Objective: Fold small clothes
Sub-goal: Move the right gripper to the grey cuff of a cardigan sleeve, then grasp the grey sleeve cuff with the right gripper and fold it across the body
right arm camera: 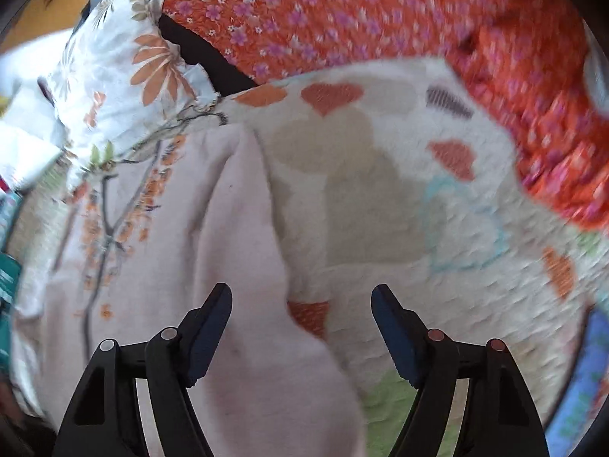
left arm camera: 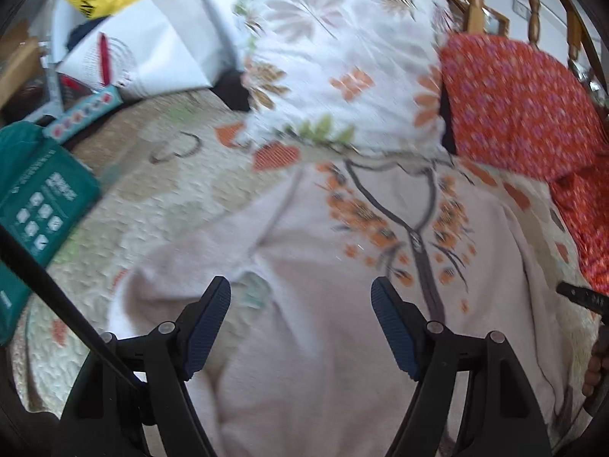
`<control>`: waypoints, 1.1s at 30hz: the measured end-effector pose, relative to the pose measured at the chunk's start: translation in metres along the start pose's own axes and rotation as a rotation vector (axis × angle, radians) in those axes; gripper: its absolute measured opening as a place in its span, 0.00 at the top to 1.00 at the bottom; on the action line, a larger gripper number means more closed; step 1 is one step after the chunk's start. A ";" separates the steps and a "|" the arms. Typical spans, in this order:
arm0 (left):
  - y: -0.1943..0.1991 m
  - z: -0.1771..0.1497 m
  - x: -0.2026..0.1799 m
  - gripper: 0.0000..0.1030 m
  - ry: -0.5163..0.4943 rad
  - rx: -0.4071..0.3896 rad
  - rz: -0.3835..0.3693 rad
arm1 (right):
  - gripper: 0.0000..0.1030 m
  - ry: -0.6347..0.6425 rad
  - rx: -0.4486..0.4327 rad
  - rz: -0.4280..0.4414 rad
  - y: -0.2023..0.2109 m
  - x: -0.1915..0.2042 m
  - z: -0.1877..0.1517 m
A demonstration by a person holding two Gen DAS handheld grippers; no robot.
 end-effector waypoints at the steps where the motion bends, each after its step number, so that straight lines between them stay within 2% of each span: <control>1: -0.004 -0.003 -0.007 0.27 -0.012 0.014 -0.010 | 0.22 0.017 0.014 0.005 -0.005 0.003 -0.002; 3: -0.011 -0.009 -0.019 0.27 -0.033 0.039 -0.029 | 0.25 0.062 0.074 -0.010 -0.023 0.013 -0.007; 4: -0.014 -0.012 -0.024 0.27 -0.044 0.049 -0.035 | 0.53 0.083 0.080 -0.020 -0.028 0.012 -0.008; 5: -0.007 -0.016 -0.032 0.27 -0.032 0.070 -0.061 | 0.97 0.086 0.116 -0.022 -0.034 0.012 -0.011; 7: -0.008 -0.022 -0.039 0.27 -0.056 0.075 -0.057 | 0.96 0.093 0.095 -0.051 -0.032 0.009 -0.002; 10: -0.012 -0.027 -0.042 0.27 -0.121 0.086 -0.028 | 0.96 0.098 0.031 -0.226 -0.009 -0.023 0.032; 14: -0.023 -0.032 -0.042 0.27 -0.167 0.099 0.011 | 0.94 0.094 -0.044 -0.616 0.018 -0.090 0.061; 15: -0.023 -0.032 -0.040 0.27 -0.168 0.107 0.010 | 0.92 0.075 -0.030 -0.631 0.018 -0.097 0.061; 18: -0.021 -0.029 -0.036 0.27 -0.137 0.111 -0.007 | 0.87 0.053 0.008 -0.548 0.019 -0.079 0.051; 19: -0.021 -0.027 -0.034 0.27 -0.127 0.106 -0.010 | 0.81 0.067 -0.009 -0.508 0.019 -0.067 0.048; 20: -0.019 -0.027 -0.032 0.27 -0.118 0.103 -0.016 | 0.69 0.089 -0.026 -0.461 0.020 -0.050 0.046; 22: -0.017 -0.029 -0.030 0.27 -0.109 0.108 -0.026 | 0.56 0.115 -0.044 -0.359 0.027 -0.018 0.034; 23: -0.016 -0.031 -0.029 0.27 -0.107 0.109 -0.032 | 0.53 0.112 -0.046 -0.290 0.031 -0.004 0.019; 25: -0.014 -0.036 -0.023 0.27 -0.108 0.114 -0.035 | 0.51 0.078 0.024 -0.136 0.032 0.028 -0.019; 27: -0.013 -0.042 -0.017 0.27 -0.113 0.120 -0.037 | 0.51 0.051 0.089 -0.053 0.031 0.044 -0.052; 30: -0.013 -0.051 -0.006 0.27 -0.104 0.131 -0.038 | 0.51 0.034 0.172 -0.061 0.032 0.052 -0.111; 32: -0.012 -0.054 0.004 0.27 -0.078 0.144 -0.042 | 0.50 0.015 0.197 -0.065 0.032 0.047 -0.135; 33: -0.012 -0.055 0.008 0.27 -0.062 0.149 -0.045 | 0.50 0.032 0.145 -0.082 0.039 0.051 -0.142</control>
Point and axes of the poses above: each gripper's, at about its wrist camera, not at the fingertips, and y roughly against the way its jaws point, x to its left, z to its top, the point moved 10 cm from there along -y, roughly the way its jaws point, and after that the axes turned 6 degrees about z, right-handed, at the moved point
